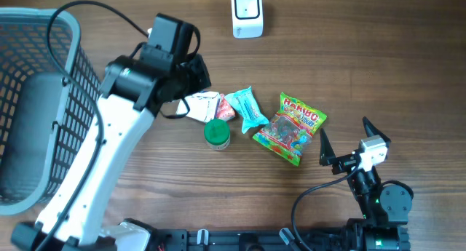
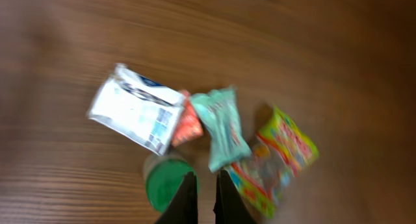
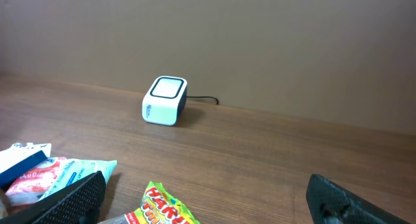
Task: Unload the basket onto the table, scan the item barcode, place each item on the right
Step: 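Carry white packet out and release it left of red box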
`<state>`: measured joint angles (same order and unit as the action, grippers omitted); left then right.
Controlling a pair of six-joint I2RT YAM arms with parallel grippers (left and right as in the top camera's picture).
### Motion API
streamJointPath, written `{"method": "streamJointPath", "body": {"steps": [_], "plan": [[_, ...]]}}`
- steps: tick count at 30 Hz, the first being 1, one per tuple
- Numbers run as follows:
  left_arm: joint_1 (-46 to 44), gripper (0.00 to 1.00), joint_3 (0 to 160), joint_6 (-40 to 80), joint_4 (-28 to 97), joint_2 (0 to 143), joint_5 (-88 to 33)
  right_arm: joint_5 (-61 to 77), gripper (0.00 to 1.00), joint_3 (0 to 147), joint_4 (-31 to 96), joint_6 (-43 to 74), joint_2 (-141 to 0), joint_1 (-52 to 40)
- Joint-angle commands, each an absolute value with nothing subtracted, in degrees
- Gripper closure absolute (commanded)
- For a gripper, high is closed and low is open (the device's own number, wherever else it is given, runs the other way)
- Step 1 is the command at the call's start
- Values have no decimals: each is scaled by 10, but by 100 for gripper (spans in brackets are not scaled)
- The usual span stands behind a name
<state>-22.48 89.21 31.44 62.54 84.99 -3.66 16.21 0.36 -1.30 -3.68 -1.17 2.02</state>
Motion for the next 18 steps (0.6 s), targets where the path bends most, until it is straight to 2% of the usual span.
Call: {"method": "streamJointPath", "body": {"steps": [1,8,13,18], "plan": [[-223,96,894,168,643,836,-163,159,0,3,-14,-29,-8,18],[-223,96,894,173,673,836,-167,159,0,3,-14,-29,-8,18],[-223,96,894,340,684,836,-93,159,0,3,-14,-29,-8,18],[-224,96,893,385,700,837,-96,159,0,3,-14,-29,-8,18]]}}
